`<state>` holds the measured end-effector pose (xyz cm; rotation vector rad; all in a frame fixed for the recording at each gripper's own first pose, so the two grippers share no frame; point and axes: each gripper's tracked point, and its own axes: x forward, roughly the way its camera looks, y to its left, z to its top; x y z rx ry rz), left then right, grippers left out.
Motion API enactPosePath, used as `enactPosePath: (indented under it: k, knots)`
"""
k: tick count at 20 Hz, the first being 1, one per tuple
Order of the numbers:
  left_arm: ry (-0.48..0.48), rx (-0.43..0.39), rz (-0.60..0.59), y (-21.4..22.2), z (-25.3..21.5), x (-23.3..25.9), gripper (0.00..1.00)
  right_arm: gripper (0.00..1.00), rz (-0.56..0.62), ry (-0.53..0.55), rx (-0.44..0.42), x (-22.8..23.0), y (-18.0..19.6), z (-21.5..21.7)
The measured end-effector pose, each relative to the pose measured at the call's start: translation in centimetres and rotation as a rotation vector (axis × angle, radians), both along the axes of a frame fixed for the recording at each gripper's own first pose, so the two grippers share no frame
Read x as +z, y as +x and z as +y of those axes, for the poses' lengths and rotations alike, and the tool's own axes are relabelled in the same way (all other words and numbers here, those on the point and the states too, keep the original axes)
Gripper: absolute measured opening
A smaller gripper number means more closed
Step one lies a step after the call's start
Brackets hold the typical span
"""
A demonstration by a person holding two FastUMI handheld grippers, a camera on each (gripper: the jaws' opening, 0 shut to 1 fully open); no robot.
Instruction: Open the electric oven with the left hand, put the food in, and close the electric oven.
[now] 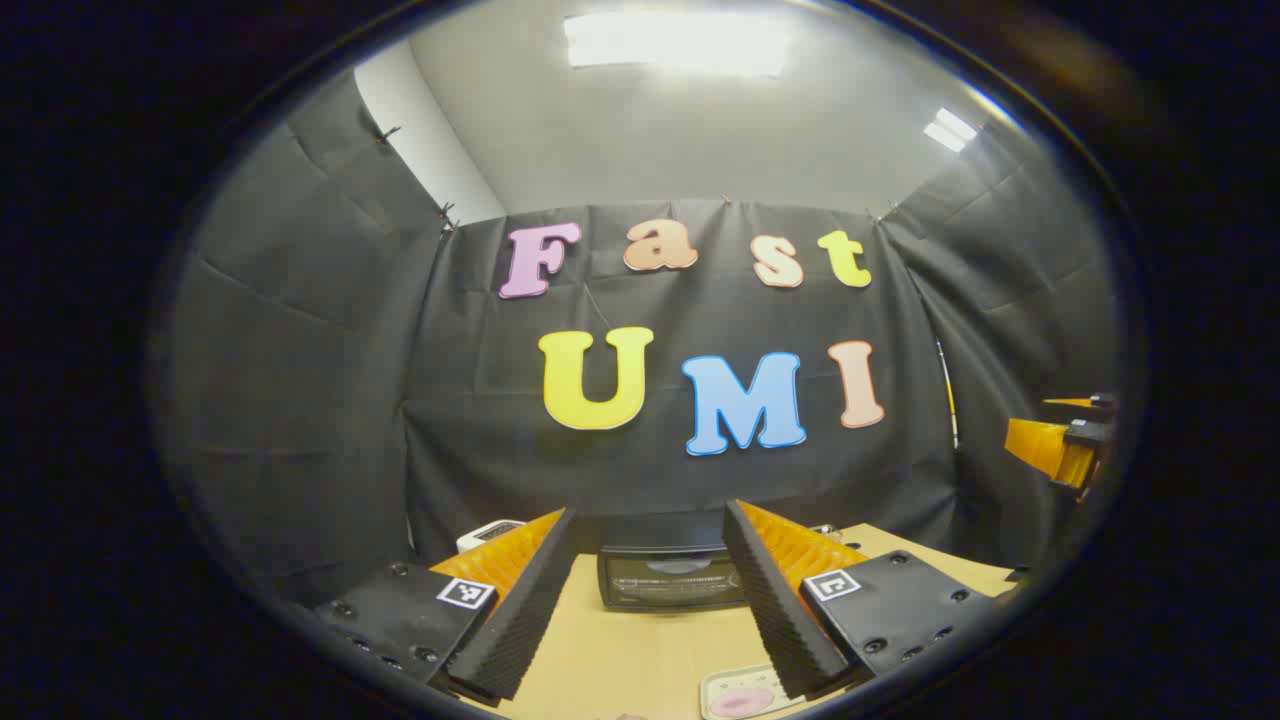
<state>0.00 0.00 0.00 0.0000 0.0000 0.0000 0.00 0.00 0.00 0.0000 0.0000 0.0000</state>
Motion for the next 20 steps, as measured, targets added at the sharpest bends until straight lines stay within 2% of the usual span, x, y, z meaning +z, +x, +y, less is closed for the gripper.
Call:
enactPosePath:
  k: [6, 7, 9, 16, 20]
  knots:
    - [0.001, 0.011, -0.010, -1.4, -0.3, 0.5, 1.00, 0.98, -0.003, 0.018, 0.010, -0.1, -0.8, -0.6]
    - [0.002, 0.017, -0.013, -1.5, -0.2, 0.4, 0.91, 0.98, -0.004, 0.018, 0.013, 0.0, -0.9, -0.6]
    - [0.003, 0.020, -0.010, -1.7, -0.5, 0.3, 1.00, 0.98, 0.000, 0.018, 0.019, -0.3, -1.1, -0.7]
    - [0.014, 0.020, -0.001, -2.2, -1.6, 0.2, 1.00, 0.98, 0.003, 0.006, 0.030, -0.8, -1.4, -1.5]
    - [0.000, 0.023, -0.007, -2.1, -2.9, 0.6, 0.93, 0.98, 0.000, -0.005, 0.056, -1.4, -1.3, -2.0]
